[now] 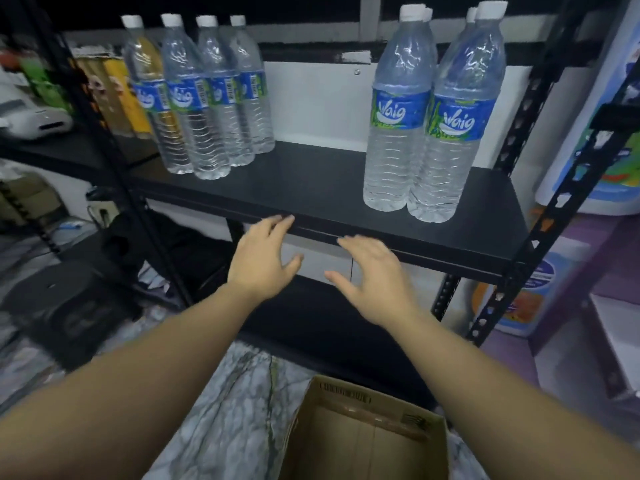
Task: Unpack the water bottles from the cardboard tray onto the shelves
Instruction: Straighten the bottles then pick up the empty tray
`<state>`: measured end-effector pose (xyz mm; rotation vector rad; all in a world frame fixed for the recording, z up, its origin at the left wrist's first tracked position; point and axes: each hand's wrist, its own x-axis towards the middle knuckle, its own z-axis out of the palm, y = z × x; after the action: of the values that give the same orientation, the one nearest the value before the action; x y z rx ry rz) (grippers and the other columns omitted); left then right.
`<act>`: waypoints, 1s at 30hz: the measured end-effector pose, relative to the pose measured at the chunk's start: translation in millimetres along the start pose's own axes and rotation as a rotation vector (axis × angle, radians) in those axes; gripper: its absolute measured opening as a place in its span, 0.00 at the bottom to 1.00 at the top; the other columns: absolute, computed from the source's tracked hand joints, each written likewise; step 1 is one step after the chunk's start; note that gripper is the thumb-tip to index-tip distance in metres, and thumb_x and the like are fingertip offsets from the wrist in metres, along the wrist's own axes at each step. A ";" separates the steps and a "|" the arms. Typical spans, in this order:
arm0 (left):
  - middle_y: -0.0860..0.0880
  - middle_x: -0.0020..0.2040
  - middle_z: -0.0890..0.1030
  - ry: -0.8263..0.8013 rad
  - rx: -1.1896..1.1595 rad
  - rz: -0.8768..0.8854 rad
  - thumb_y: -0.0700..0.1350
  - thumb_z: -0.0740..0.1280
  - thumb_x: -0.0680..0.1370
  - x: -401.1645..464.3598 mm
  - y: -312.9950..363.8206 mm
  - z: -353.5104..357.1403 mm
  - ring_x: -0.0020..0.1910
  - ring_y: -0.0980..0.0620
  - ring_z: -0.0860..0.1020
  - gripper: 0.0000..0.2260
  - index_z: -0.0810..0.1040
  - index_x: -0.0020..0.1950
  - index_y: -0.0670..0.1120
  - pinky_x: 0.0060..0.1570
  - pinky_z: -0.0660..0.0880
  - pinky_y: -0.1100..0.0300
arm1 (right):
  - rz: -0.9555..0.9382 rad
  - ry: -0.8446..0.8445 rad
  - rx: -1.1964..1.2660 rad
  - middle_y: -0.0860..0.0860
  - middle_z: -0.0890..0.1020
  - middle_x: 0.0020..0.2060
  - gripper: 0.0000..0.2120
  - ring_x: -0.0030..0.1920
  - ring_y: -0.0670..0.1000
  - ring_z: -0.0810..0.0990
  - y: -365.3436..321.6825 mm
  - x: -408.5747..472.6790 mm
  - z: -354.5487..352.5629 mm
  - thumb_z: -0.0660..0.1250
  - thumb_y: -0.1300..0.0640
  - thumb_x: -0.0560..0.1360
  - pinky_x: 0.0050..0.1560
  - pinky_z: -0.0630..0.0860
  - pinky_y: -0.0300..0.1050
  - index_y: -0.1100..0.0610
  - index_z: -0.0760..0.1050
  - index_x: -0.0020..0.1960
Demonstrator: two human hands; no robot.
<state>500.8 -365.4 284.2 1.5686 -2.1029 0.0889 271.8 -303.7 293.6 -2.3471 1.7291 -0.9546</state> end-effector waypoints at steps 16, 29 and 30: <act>0.41 0.76 0.69 -0.914 -0.249 -0.423 0.58 0.73 0.77 -243.0 -43.8 191.6 0.71 0.40 0.75 0.38 0.60 0.81 0.49 0.68 0.74 0.48 | 0.768 -0.445 -0.112 0.52 0.78 0.69 0.37 0.68 0.57 0.75 83.0 -263.4 196.6 0.60 0.25 0.74 0.65 0.75 0.57 0.48 0.72 0.73; 0.45 0.69 0.78 -1.009 -0.556 -0.721 0.50 0.76 0.75 -285.6 -60.8 295.0 0.65 0.42 0.79 0.35 0.65 0.78 0.47 0.63 0.77 0.55 | 1.476 -0.067 -0.162 0.64 0.73 0.71 0.40 0.71 0.67 0.72 128.9 -345.4 238.6 0.75 0.49 0.75 0.68 0.73 0.64 0.63 0.61 0.78; 0.45 0.69 0.78 -0.999 -0.555 -0.713 0.50 0.75 0.76 -285.0 -58.8 295.1 0.65 0.42 0.79 0.32 0.66 0.77 0.46 0.62 0.76 0.56 | 1.503 -0.055 -0.139 0.65 0.78 0.67 0.34 0.68 0.67 0.76 131.8 -345.2 236.1 0.75 0.50 0.74 0.66 0.75 0.62 0.64 0.67 0.74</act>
<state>506.4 -236.6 -109.7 2.0623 -1.6995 -1.6485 224.1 -115.6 -99.6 -0.5093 2.6495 -0.4089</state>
